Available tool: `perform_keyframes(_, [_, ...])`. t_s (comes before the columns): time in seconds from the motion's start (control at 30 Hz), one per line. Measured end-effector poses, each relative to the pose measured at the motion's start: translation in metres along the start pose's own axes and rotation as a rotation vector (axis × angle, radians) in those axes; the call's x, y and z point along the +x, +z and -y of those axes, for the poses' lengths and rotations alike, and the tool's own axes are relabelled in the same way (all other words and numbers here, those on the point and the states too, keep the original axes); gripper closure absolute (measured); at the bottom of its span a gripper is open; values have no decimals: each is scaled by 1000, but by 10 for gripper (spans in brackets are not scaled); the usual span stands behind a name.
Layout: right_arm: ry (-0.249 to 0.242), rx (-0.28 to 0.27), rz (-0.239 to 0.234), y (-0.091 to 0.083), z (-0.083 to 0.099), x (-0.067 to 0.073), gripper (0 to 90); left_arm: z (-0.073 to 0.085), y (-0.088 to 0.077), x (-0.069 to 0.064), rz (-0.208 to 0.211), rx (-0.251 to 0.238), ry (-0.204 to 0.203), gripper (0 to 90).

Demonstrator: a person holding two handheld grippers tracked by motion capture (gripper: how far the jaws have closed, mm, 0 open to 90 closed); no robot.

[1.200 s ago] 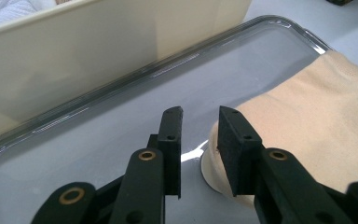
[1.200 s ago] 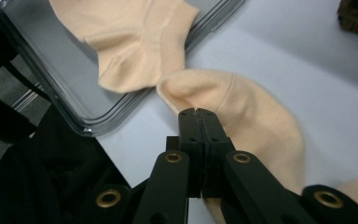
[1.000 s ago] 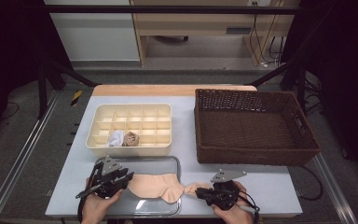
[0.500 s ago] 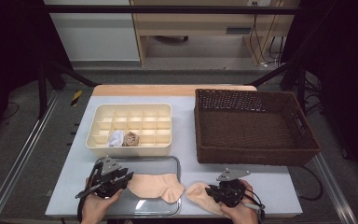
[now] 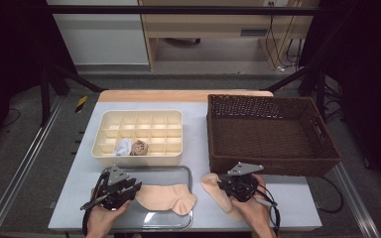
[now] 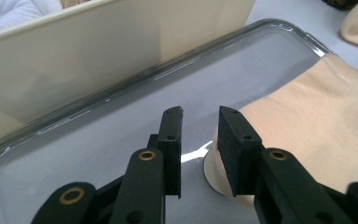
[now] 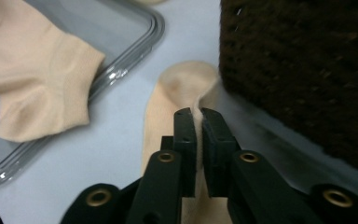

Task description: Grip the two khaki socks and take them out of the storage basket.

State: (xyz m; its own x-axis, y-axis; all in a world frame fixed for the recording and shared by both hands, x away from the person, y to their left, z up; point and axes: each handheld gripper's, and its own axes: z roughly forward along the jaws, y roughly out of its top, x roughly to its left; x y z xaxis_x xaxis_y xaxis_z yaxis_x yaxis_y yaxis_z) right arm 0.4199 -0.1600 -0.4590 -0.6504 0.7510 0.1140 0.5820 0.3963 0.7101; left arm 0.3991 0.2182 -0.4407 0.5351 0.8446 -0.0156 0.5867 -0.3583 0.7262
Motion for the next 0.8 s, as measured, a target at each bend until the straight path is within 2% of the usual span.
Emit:
perform_keyframes(0.07, [3,2,4,3,2,1,772,0,-2,1,0,-8,-2,693])
perform_keyframes(0.1, [11,-14,9,2,1,1,743,0,-3,1,1,-15,-6,687])
perform_keyframes(0.13, [45,-63,5,-5,1,-1,692,-1,-5,1,4,-31,-13,671])
perform_keyframes(0.17, [45,-63,5,-5,1,-1,692,-1,-5,1,4,-31,-13,666])
perform_keyframes(0.2, [59,-90,7,-10,1,-2,671,-2,-6,2,4,-39,-15,666])
perform_keyframes(0.27, [67,-136,35,-22,3,-5,673,-2,-8,2,1,-52,-18,650])
perform_keyframes(0.37, [65,-151,33,-26,5,-3,710,-2,-8,3,-1,-51,-20,650])
perform_keyframes(0.47, [48,-167,-2,-24,4,4,757,-2,-7,3,0,-51,-24,650])
perform_keyframes(0.53, [41,-154,-42,-14,0,14,764,-1,-7,3,6,-43,-18,659])
perform_keyframes(0.57, [41,-154,-42,-14,0,14,764,-1,-7,3,6,-43,-18,663])
perform_keyframes(0.6, [36,-118,-58,-1,0,21,753,-1,-7,3,14,-36,-13,668])
perform_keyframes(0.63, [36,-118,-58,-1,0,21,753,-1,-7,3,14,-36,-13,675])
perform_keyframes(0.67, [23,-80,-45,11,-1,26,725,0,-6,2,20,-30,-10,680])
perform_keyframes(0.7, [12,-65,-33,15,-1,26,701,0,-6,2,26,-26,-11,689])
perform_keyframes(0.8, [4,-44,-4,22,0,26,669,1,-6,3,32,-14,-7,706])
